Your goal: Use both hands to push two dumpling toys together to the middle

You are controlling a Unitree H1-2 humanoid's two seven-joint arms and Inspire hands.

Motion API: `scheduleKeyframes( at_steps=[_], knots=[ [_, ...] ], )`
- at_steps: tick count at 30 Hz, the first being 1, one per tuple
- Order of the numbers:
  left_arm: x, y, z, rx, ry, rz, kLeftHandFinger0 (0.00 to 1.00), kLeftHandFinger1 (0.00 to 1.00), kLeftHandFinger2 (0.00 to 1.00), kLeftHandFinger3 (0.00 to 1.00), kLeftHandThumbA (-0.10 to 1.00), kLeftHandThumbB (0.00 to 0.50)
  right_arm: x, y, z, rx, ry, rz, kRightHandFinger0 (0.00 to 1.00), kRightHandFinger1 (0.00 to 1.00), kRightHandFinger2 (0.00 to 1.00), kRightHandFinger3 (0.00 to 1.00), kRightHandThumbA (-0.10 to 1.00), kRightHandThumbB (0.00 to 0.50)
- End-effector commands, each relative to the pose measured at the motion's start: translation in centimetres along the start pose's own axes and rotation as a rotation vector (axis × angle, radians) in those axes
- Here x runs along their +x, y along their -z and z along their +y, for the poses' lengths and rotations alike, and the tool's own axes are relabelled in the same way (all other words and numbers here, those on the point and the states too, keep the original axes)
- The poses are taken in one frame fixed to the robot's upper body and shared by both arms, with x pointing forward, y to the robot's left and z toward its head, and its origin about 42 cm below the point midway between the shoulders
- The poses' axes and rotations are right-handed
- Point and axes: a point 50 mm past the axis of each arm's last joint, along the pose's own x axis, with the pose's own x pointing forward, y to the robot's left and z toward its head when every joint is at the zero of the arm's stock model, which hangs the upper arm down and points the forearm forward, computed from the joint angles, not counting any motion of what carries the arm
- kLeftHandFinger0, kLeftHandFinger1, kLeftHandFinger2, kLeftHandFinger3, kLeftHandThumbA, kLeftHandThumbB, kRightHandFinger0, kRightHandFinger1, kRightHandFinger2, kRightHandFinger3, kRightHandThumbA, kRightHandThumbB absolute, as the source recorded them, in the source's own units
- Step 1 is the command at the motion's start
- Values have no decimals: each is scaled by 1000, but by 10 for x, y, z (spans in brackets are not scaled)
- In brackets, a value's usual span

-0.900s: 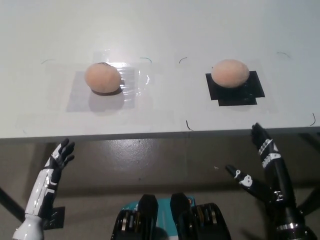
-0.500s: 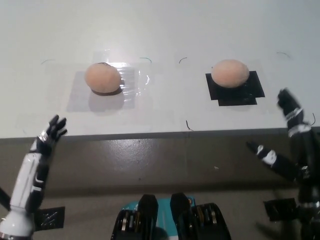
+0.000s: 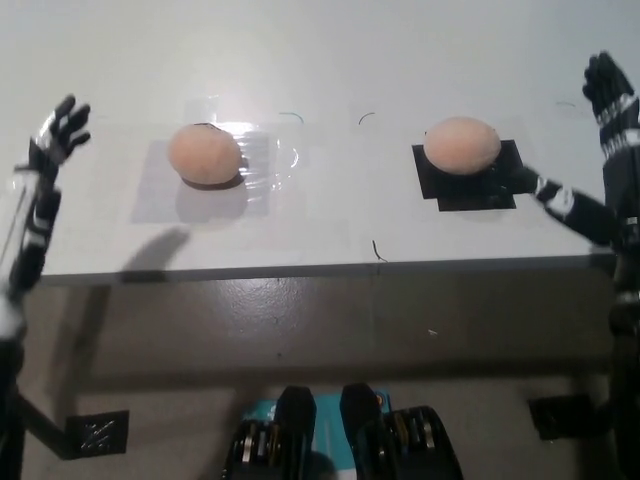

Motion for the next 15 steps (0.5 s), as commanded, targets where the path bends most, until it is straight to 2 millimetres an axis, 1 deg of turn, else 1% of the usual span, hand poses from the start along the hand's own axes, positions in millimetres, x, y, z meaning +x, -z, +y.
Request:
scheduleKeyframes(
  at_steps=[1, 2, 4, 5, 6, 7, 8, 9, 10, 11, 12, 13, 14, 15],
  knots=[
    [42, 5, 24, 29, -7, -11, 1000, 1000, 1000, 1000, 1000, 288, 43, -5, -9, 26, 37, -19, 1000, 1000, 1000, 1000, 1000, 301],
    [48, 7, 25, 35, 0, -7, 1000, 1000, 1000, 1000, 1000, 290, 47, -3, -10, 23, 38, -11, 1000, 1000, 1000, 1000, 1000, 308],
    [65, 11, 27, 60, 18, 15, 1000, 1000, 1000, 1000, 1000, 299, 62, 8, -11, 22, 38, 15, 1000, 1000, 1000, 1000, 1000, 340],
    [67, 12, 27, 63, 19, 18, 1000, 1000, 1000, 1000, 1000, 300, 64, 9, -11, 22, 38, 18, 1000, 1000, 1000, 1000, 1000, 344],
    [80, 18, 27, 67, 31, 52, 1000, 1000, 1000, 1000, 1000, 328, 75, 15, -13, 1, 31, 35, 1000, 1000, 1000, 1000, 1000, 345],
    [88, 20, 26, 82, 36, 78, 1000, 1000, 1000, 1000, 1000, 343, 81, 20, -14, -13, 34, 53, 1000, 1000, 1000, 1000, 1000, 331],
    [93, 22, 25, 88, 39, 94, 1000, 1000, 1000, 1000, 1000, 347, 86, 22, -15, -22, 37, 61, 1000, 1000, 1000, 1000, 1000, 328],
    [100, 25, 23, 100, 43, 102, 1000, 1000, 1000, 1000, 1000, 345, 91, 26, -16, -33, 42, 70, 1000, 1000, 1000, 1000, 1000, 304],
    [106, 31, 22, 107, 51, 123, 1000, 1000, 1000, 1000, 1000, 369, 96, 31, -17, -38, 52, 89, 1000, 1000, 1000, 1000, 1000, 304],
    [111, 35, 21, 117, 63, 153, 1000, 1000, 1000, 1000, 1000, 379, 101, 35, -18, -46, 60, 102, 1000, 1000, 1000, 1000, 1000, 287],
    [116, 39, 21, 115, 75, 173, 1000, 1000, 1000, 1000, 1000, 364, 107, 39, -18, -54, 70, 115, 1000, 1000, 1000, 1000, 1000, 286],
    [122, 44, 20, 115, 85, 188, 1000, 1000, 1000, 1000, 1000, 327, 113, 44, -17, -61, 82, 137, 1000, 1000, 1000, 1000, 1000, 289],
    [123, 48, 20, 113, 90, 196, 1000, 1000, 1000, 1000, 1000, 301, 115, 47, -16, -63, 88, 149, 1000, 1000, 1000, 1000, 1000, 295],
    [127, 54, 18, 106, 96, 207, 1000, 1000, 1000, 1000, 1000, 301, 119, 51, -15, -60, 94, 164, 1000, 1000, 1000, 1000, 1000, 298]
  ],
)
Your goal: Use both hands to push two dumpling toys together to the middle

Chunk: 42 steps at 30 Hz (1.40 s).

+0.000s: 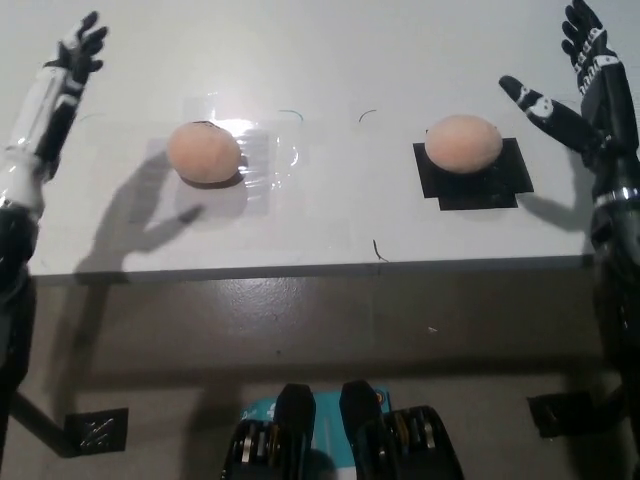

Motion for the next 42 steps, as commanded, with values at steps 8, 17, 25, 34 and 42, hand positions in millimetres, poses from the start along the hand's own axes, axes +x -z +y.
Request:
scheduleKeyframes(
  at_steps=[8, 17, 25, 34, 42],
  knots=[
    [50, 8, 6, 55, 60, 89, 1000, 1000, 1000, 1000, 1000, 422, 59, -13, 10, -5, 70, 8, 1000, 1000, 1000, 1000, 1000, 364],
    [59, 16, -1, 160, 82, 110, 1000, 1000, 1000, 1000, 1000, 291, 61, 4, 17, 13, 60, 116, 1000, 1000, 1000, 1000, 1000, 377],
    [54, 25, 0, 183, 102, 100, 1000, 1000, 1000, 1000, 1000, 298, 61, 9, 18, 15, 44, 165, 1000, 1000, 1000, 1000, 1000, 342],
    [47, 30, -14, 232, 144, 112, 1000, 1000, 1000, 1000, 1000, 364, 55, 18, 34, 8, 14, 211, 1000, 1000, 1000, 1000, 1000, 291],
    [43, 34, -22, 219, 161, 103, 1000, 1000, 1000, 1000, 1000, 351, 46, 26, 39, 42, 6, 226, 1000, 1000, 1000, 1000, 1000, 296]
  ],
)
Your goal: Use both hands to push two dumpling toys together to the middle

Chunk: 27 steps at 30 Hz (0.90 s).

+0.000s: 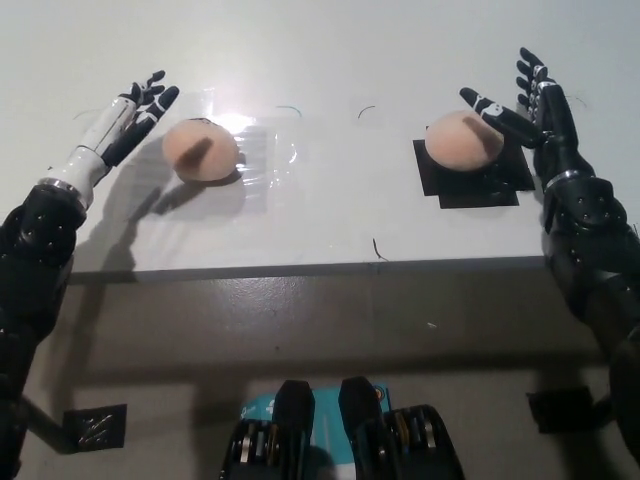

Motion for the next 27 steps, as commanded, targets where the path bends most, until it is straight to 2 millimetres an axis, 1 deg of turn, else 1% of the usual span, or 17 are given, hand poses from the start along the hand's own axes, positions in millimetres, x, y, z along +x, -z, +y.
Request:
scheduleKeyframes(
  at_steps=[1, 2, 3, 7, 10, 12, 13, 15, 18, 19, 20, 22, 23, 24, 25, 26, 27],
  knots=[
    [6, -17, 14, 33, -41, -98, 1000, 1000, 1000, 1000, 1000, 337, 11, -28, 6, 39, -5, -105, 1000, 1000, 1000, 1000, 1000, 295],
    [5, -16, 12, 39, -40, -97, 1000, 1000, 1000, 1000, 1000, 346, 10, -26, 7, 42, -6, -100, 1000, 1000, 1000, 1000, 1000, 307],
    [4, -14, 11, 45, -37, -97, 1000, 1000, 1000, 1000, 1000, 342, 9, -25, 8, 40, -7, -98, 1000, 1000, 1000, 1000, 1000, 314],
    [-2, -12, 3, 50, -22, -94, 1000, 1000, 1000, 1000, 1000, 311, 6, -17, 11, 28, -11, -76, 1000, 1000, 1000, 1000, 1000, 313],
    [-4, -8, -2, 34, -9, -81, 1000, 1000, 1000, 1000, 1000, 314, 3, -14, 15, 34, -22, -82, 1000, 1000, 1000, 1000, 1000, 300],
    [-7, -9, -6, 32, -6, -99, 1000, 1000, 1000, 1000, 1000, 299, 2, -12, 18, 38, -25, -77, 1000, 1000, 1000, 1000, 1000, 296],
    [-8, -8, -7, 30, -5, -102, 1000, 1000, 1000, 1000, 1000, 289, 1, -11, 19, 42, -27, -77, 1000, 1000, 1000, 1000, 1000, 283],
    [-12, -6, -13, 26, 0, -102, 1000, 1000, 1000, 1000, 1000, 287, 0, -9, 21, 43, -31, -73, 1000, 1000, 1000, 1000, 1000, 274],
    [-16, -4, -17, 12, 3, -93, 1000, 1000, 1000, 1000, 1000, 279, -2, -7, 23, 40, -37, -71, 1000, 1000, 1000, 1000, 1000, 279],
    [-17, -3, -18, 13, -2, -95, 1000, 1000, 1000, 1000, 1000, 268, -1, -8, 24, 42, -39, -74, 1000, 1000, 1000, 1000, 1000, 273],
    [-18, -2, -20, 10, -3, -94, 1000, 1000, 1000, 1000, 1000, 260, -2, -7, 25, 52, -41, -72, 1000, 1000, 1000, 1000, 1000, 290],
    [-20, 0, -23, -10, -6, -89, 1000, 1000, 1000, 1000, 1000, 255, -3, -6, 27, 63, -42, -68, 1000, 1000, 1000, 1000, 1000, 302],
    [-21, 1, -24, -15, -6, -85, 1000, 1000, 1000, 1000, 1000, 254, -3, -5, 27, 62, -40, -67, 1000, 1000, 1000, 1000, 1000, 321],
    [-21, 1, -25, -16, -6, -80, 1000, 1000, 1000, 1000, 1000, 243, -3, -4, 27, 59, -38, -67, 1000, 1000, 1000, 1000, 1000, 327],
    [-21, 3, -27, -20, -4, -77, 1000, 1000, 1000, 1000, 1000, 254, -4, -4, 28, 60, -39, -67, 1000, 1000, 1000, 1000, 1000, 320],
    [-23, 3, -30, -20, -2, -77, 1000, 1000, 1000, 1000, 1000, 243, -4, -3, 29, 66, -39, -66, 1000, 1000, 1000, 1000, 1000, 317],
    [-23, 4, -31, -20, -1, -75, 1000, 1000, 1000, 1000, 1000, 242, -5, -3, 30, 65, -39, -67, 1000, 1000, 1000, 1000, 1000, 309]
  ],
)
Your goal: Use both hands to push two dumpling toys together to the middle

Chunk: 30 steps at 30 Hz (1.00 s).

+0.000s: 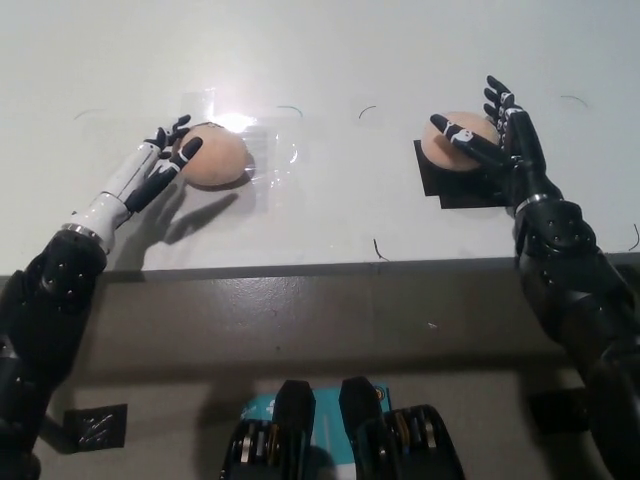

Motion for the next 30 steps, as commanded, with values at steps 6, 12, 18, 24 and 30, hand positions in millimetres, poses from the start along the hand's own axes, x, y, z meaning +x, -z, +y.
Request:
scheduleKeyframes(
  at_steps=[6, 12, 18, 24, 30],
  knots=[
    [1, -7, 3, -14, -44, -51, 1000, 1000, 1000, 1000, 1000, 225, 4, -18, 15, 62, -11, -93, 1000, 1000, 1000, 1000, 1000, 329],
    [2, -11, -4, -57, -38, -60, 1000, 1000, 1000, 1000, 1000, 182, -1, -10, 27, 102, -36, -84, 1000, 1000, 1000, 1000, 1000, 287],
    [8, -15, -10, -51, -41, -58, 1000, 1000, 1000, 1000, 1000, 223, -6, -3, 39, 116, -58, -70, 1000, 1000, 1000, 1000, 1000, 305],
    [11, -18, -19, -25, -17, -41, 1000, 1000, 1000, 1000, 1000, 287, -11, 3, 51, 134, -71, -50, 1000, 1000, 1000, 1000, 1000, 295],
    [18, -25, -30, -63, 8, -56, 1000, 1000, 1000, 1000, 1000, 269, -14, 5, 65, 143, -87, -43, 1000, 1000, 1000, 1000, 1000, 293]
  ],
)
